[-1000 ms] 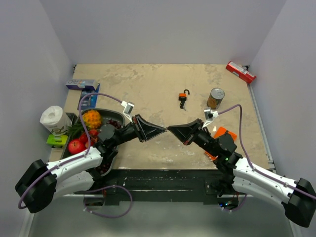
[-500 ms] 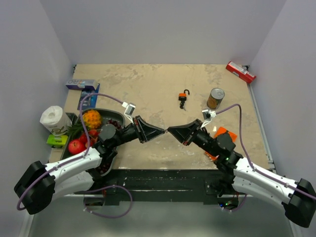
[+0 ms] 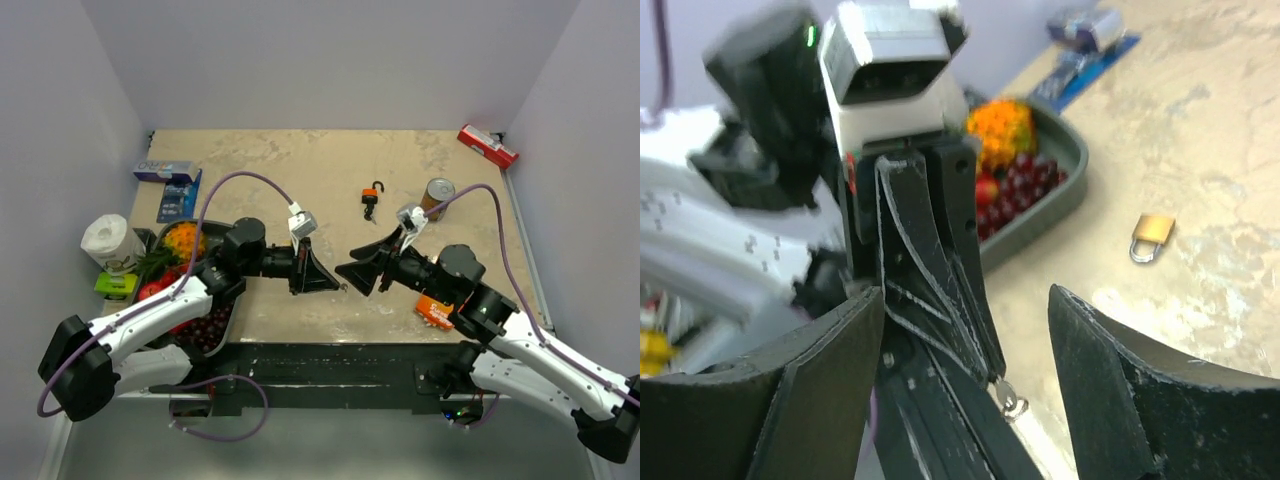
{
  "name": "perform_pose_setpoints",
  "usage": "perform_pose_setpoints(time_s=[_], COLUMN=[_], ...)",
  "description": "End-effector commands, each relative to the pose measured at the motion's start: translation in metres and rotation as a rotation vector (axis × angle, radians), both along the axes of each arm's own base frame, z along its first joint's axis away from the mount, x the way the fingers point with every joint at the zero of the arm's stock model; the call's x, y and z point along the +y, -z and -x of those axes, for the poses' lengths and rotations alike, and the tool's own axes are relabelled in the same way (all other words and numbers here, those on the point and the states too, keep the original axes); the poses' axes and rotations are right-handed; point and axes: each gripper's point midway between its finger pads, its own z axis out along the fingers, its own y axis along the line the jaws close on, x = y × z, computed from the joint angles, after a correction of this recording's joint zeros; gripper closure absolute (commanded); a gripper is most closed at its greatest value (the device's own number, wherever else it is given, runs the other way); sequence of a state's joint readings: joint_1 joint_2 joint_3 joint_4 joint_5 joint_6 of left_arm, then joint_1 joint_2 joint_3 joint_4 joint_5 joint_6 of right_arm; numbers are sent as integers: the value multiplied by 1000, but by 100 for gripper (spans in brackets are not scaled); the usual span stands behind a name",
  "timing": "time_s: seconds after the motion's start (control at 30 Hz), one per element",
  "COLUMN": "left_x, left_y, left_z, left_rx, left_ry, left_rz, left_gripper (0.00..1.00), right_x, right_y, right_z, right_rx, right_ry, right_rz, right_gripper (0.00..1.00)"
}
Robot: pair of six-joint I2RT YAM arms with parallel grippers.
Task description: Unlock with the key
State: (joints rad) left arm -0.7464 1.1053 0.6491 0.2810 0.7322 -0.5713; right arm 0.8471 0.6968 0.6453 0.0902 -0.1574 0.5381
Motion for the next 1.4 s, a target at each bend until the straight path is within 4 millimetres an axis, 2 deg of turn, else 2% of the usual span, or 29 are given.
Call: perform_pose_setpoints(time_s=[0.0,0.17,0.3,0.37,0.43,0.6,0.87,1.2,1.37], left_x=[14,21,23,22,21,21,18,16,16], left_y=[11,7,11,12,13,13,16,14,14], left_z=[31,37,42,42,43,43,41,36,37], left_rx=[-109,-182,-178,-177,-169,-165,-161,-177,-177], left_ry=[248,286,327,332,340,346,346,328,330], left_rz=[-118,-135,-140,-139,-139,-135,-130,-130,-127], left_gripper=[100,100,100,100,100,100,100,100,100], right_x=[6,14,20,21,22,25,30,28,29], right_y=[28,31,52,67,76,72,83,96,96], right_z=[25,45,56,55,54,53,55,61,61], right_rx=[19,39,108,140,156,135,170,203,199], right_ry=[-180,-315,-405,-413,-417,-413,-445,-464,-468], right_rz=[202,212,263,302,316,281,283,301,296], right_gripper=[32,38,45,53,56,62,70,72,75])
